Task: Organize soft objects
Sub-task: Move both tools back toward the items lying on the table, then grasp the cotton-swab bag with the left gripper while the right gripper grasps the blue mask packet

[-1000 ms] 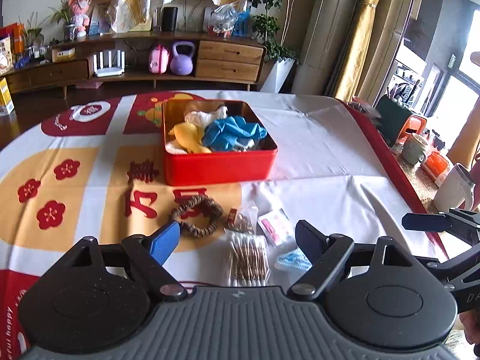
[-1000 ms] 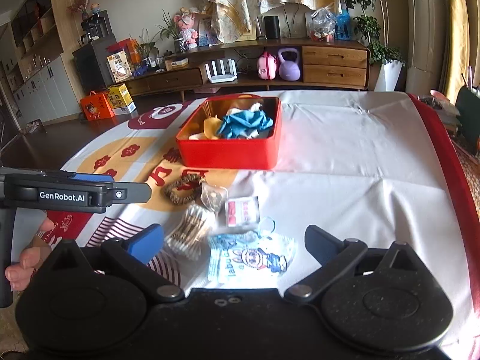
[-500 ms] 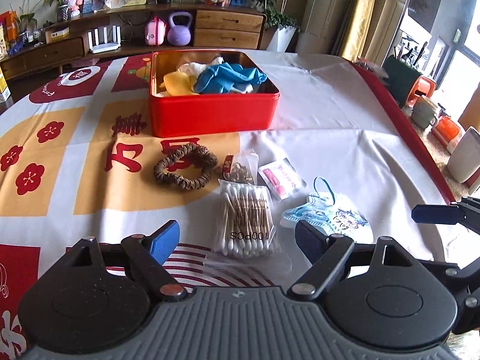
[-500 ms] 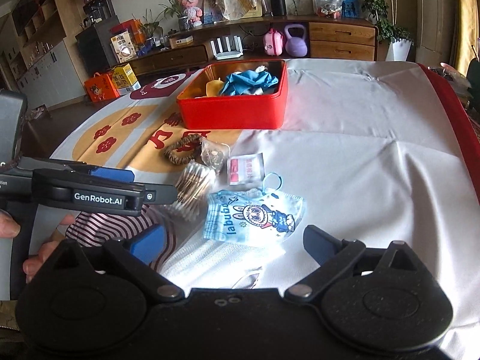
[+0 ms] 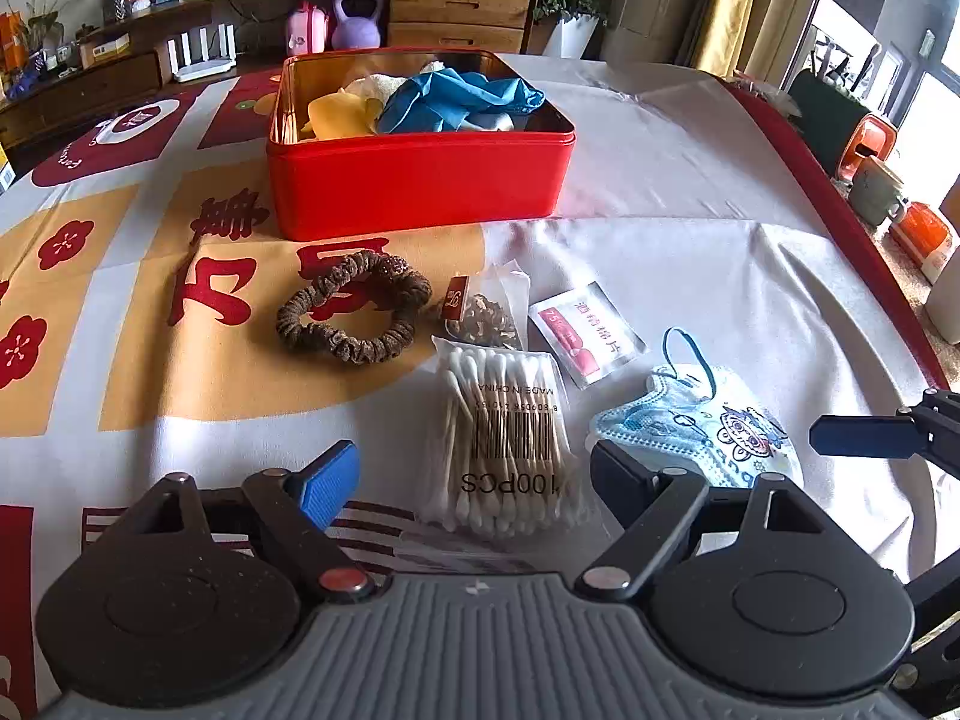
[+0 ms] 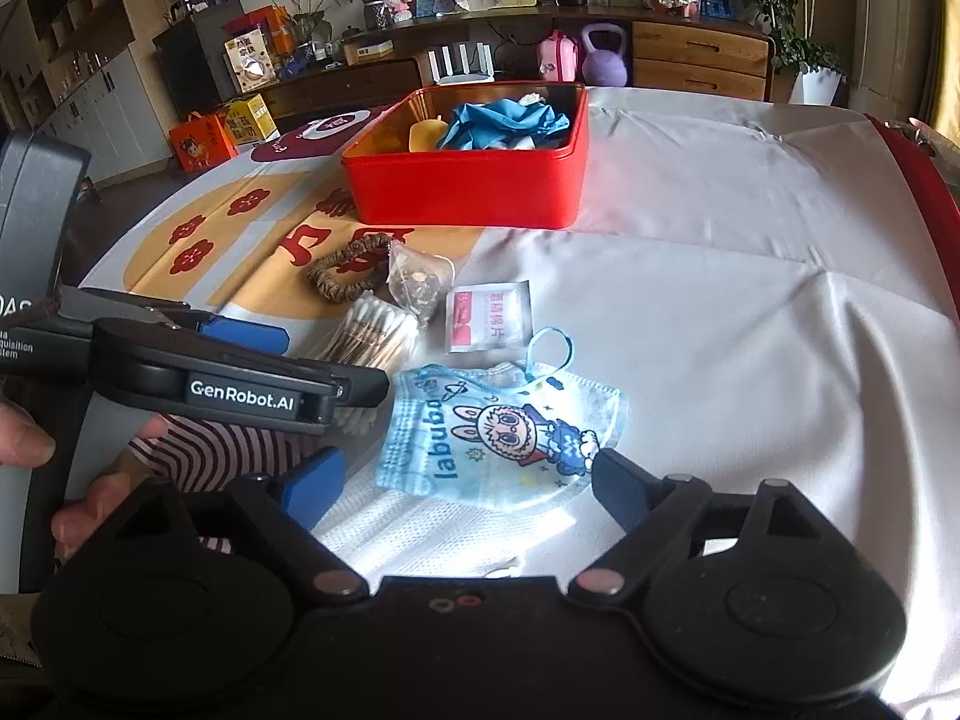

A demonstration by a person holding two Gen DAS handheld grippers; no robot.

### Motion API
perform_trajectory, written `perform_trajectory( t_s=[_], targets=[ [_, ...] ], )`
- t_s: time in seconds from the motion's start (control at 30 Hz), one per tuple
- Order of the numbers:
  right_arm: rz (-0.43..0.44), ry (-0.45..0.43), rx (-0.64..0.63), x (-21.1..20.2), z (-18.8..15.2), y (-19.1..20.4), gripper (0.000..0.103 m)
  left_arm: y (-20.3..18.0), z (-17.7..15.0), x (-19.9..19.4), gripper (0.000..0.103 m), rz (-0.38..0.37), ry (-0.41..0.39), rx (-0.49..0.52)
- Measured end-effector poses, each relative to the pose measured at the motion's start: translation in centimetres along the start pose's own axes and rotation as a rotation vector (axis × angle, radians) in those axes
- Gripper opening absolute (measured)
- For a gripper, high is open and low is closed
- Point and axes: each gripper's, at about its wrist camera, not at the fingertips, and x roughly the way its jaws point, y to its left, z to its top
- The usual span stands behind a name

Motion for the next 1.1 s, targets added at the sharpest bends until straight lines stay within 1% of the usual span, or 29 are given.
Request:
perform_trajectory(
  t_s=[0.03,0.17,0.23,0.27,0.47,0.6,0.63,0.7,0.77,0.83,0.87,0.93,1.1],
  targets=[
    [0.0,0.003,0.0,0.2,0.1,-0.1,0.085,0.0,0.1,0.2,0.085,0.002,0.003,0.0],
    [0.01,0.015,-0.001,0.9,0.3,-0.3,0.082,0.1,0.3,1.0,0.085,0.0,0.008,-0.008],
    [0.017,0.023,0.005,1.2,0.3,-0.4,0.077,0.0,0.3,1.2,0.084,0.001,0.002,0.004],
    [0.02,0.025,0.01,1.3,0.4,-0.5,0.076,-0.1,0.3,1.2,0.084,0.003,0.0,0.012],
    [0.047,0.025,0.062,1.4,0.4,-1.5,0.058,-0.7,0.1,1.4,0.083,0.021,-0.017,0.059],
    [0.064,0.019,0.095,1.2,0.5,-1.9,0.048,-0.9,-0.1,1.2,0.073,0.026,-0.029,0.072],
    [0.067,0.017,0.1,1.1,0.5,-1.9,0.045,-0.9,-0.1,1.2,0.067,0.024,-0.031,0.069],
    [0.071,0.013,0.107,1.0,0.6,-2.0,0.041,-0.9,-0.2,1.1,0.059,0.028,-0.035,0.07],
    [0.083,0.011,0.116,0.8,0.6,-2.1,0.037,-0.9,-0.2,1.0,0.054,0.02,-0.033,0.067],
    [0.09,0.005,0.126,0.6,0.7,-2.2,0.034,-0.8,-0.1,0.9,0.046,0.018,-0.032,0.06],
    [0.092,0.002,0.13,0.4,0.7,-2.2,0.033,-0.8,-0.1,0.8,0.044,0.018,-0.031,0.058],
    [0.095,-0.005,0.138,0.1,0.8,-2.3,0.026,-0.7,-0.1,0.8,0.041,0.017,-0.031,0.055],
    [0.07,-0.023,0.153,-0.5,0.9,-2.6,0.015,-0.7,-0.2,0.5,0.039,0.019,-0.031,0.052]
  ],
)
